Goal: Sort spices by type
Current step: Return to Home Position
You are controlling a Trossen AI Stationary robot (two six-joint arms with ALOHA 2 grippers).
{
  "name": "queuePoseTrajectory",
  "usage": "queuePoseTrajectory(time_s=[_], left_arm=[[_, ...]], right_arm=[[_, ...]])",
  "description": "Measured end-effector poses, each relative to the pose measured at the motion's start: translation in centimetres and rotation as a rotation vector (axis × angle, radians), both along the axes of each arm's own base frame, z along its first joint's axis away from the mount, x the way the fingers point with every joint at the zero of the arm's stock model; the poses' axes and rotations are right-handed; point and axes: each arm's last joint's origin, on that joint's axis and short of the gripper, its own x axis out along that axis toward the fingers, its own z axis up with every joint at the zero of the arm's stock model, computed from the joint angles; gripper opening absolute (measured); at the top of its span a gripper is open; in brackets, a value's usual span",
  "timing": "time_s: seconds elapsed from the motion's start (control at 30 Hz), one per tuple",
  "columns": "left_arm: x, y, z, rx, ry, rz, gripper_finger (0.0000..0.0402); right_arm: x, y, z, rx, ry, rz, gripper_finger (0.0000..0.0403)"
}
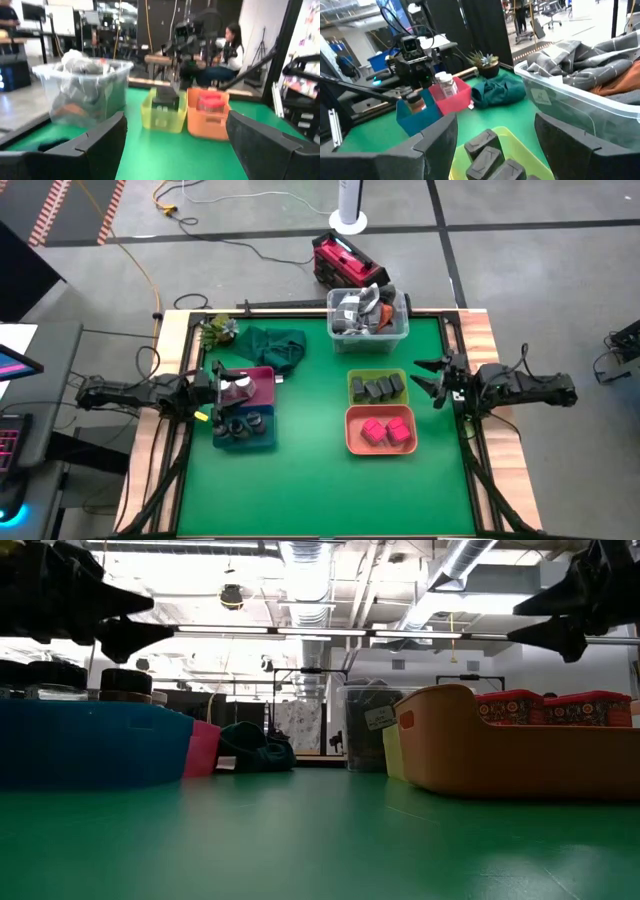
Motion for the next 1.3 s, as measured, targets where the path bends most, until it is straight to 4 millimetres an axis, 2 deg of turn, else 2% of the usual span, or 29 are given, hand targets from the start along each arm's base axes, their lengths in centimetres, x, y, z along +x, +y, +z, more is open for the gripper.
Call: queuePoseTrajectory(time_s=[0.3, 1.3], left_arm=[[-0.04, 0.00, 0.12, 0.040, 0.018, 0.003, 0.0325], [-0.03, 0.01, 0.01, 0.041, 0.027, 0.004, 0.0325]], right_arm=[[-0.05, 0.00, -0.49, -0.006, 0.053, 0.001, 0.0289], [-0.04, 0.00, -0.48, -0.006, 0.052, 0.003, 0.0289]])
